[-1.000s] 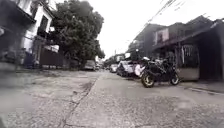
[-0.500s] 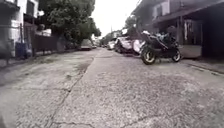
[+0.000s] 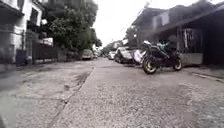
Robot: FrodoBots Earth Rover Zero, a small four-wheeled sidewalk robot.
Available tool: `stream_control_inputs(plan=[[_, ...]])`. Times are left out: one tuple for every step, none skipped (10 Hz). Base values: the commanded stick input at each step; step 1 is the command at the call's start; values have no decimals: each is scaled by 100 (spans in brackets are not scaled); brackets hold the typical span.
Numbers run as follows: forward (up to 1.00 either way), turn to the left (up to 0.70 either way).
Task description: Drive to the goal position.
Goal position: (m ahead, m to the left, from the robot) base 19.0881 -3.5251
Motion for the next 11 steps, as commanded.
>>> stream_control_inputs(plan=[[30,27],[30,27],[30,24],[30,16],[30,7],[31,0],[41,0],[50,0],[61,0],[72,0],[83,0]])
